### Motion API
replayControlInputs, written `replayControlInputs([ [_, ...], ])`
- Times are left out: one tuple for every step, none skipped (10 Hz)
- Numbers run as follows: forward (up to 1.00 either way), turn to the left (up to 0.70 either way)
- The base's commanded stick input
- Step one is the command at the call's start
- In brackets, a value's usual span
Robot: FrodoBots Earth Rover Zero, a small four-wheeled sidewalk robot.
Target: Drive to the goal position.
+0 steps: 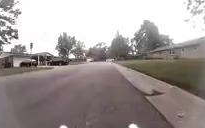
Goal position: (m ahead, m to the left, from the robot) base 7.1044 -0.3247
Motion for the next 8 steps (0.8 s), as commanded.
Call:
replayControlInputs([
  [0.70,0.00],
  [0.79,0.00],
  [0.85,0.00],
  [0.85,0.00],
  [0.85,0.00],
  [0.85,0.00],
  [1.00,0.00],
  [1.00,0.00],
])
